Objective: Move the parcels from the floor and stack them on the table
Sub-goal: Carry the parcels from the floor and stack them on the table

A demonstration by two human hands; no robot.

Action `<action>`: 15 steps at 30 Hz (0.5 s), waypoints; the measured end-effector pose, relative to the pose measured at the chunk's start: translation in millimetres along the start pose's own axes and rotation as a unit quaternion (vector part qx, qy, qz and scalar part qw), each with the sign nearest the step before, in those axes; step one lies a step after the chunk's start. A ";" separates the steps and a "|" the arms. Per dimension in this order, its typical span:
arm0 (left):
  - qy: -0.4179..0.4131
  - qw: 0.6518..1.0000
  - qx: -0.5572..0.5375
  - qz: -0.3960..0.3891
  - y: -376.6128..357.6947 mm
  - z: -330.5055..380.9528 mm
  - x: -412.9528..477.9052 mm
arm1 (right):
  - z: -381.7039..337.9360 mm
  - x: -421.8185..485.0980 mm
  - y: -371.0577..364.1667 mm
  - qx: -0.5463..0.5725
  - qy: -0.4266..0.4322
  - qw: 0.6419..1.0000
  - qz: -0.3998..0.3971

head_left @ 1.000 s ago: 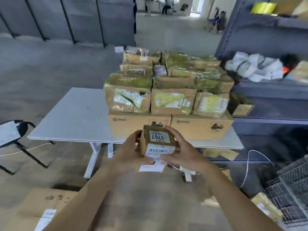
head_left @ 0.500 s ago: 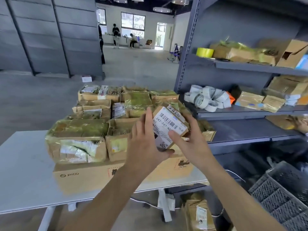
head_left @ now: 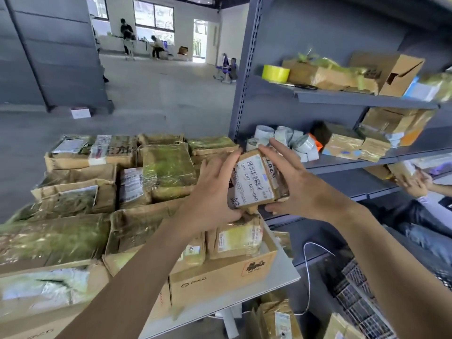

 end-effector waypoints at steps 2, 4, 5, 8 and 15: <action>-0.018 1.000 -0.004 -0.006 -6.9 -0.7 10.4 | 6.8 10.4 3.4 -0.021 0.021 1.000 0.001; -0.025 1.000 0.011 -0.015 -17.7 -4.0 20.4 | 18.3 18.5 5.6 -0.039 0.029 0.999 0.001; -0.018 0.999 0.032 -0.024 -25.7 -7.3 24.4 | 26.2 21.7 6.5 -0.052 0.024 0.998 0.003; 0.036 0.992 0.115 -0.049 -53.0 -20.7 28.6 | 57.9 27.9 10.4 -0.110 -0.014 0.994 0.009; 0.143 0.928 0.144 -0.311 -133.6 -44.3 6.2 | 130.8 27.5 -39.6 -0.160 -0.054 0.968 -0.187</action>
Point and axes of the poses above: each hand's wrist, its own x-axis towards the middle knuckle, its own y-axis out of the back of the hand, z = x × y, the point moved 7 cm from there along x, towards the middle knuckle, and after that the axes turned 5 degrees about -y, right-handed, at the moved point
